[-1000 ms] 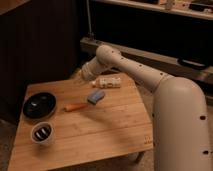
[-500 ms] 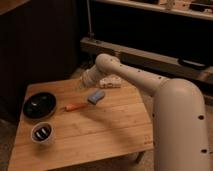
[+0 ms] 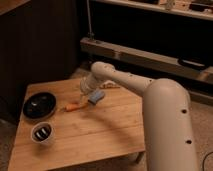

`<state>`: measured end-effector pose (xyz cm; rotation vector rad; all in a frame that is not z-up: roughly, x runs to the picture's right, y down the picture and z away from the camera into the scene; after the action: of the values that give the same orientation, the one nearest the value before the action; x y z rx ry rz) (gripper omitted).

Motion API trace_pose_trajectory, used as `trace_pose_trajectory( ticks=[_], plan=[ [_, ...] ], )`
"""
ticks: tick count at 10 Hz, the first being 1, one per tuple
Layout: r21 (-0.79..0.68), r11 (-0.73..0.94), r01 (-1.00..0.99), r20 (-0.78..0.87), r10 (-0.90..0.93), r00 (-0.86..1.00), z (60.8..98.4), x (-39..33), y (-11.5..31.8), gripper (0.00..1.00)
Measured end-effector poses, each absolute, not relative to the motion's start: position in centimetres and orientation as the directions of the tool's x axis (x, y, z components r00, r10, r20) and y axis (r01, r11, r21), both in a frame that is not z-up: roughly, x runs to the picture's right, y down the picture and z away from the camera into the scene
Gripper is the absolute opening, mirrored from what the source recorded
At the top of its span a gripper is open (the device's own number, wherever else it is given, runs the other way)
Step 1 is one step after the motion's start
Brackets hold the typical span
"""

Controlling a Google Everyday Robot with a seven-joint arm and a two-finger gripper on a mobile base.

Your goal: Place the pepper on the white sponge

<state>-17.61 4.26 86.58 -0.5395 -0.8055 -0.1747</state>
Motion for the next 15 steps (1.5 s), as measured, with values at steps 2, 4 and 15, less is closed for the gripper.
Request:
trace_pose_trajectory(
  ticks=[2, 4, 15],
  plan=[
    [-0.408, 0.837, 0.365, 0.726, 0.055, 0.686, 87.3, -18.7, 5.4, 0.80],
    [-0.426, 0.826, 0.368, 0.725, 0.069, 0.685, 88.1, -19.3, 6.6, 0.80],
    [-0.485, 0.791, 0.373, 0.722, 0.122, 0.681, 89.7, -21.7, 10.2, 0.50]
  ],
)
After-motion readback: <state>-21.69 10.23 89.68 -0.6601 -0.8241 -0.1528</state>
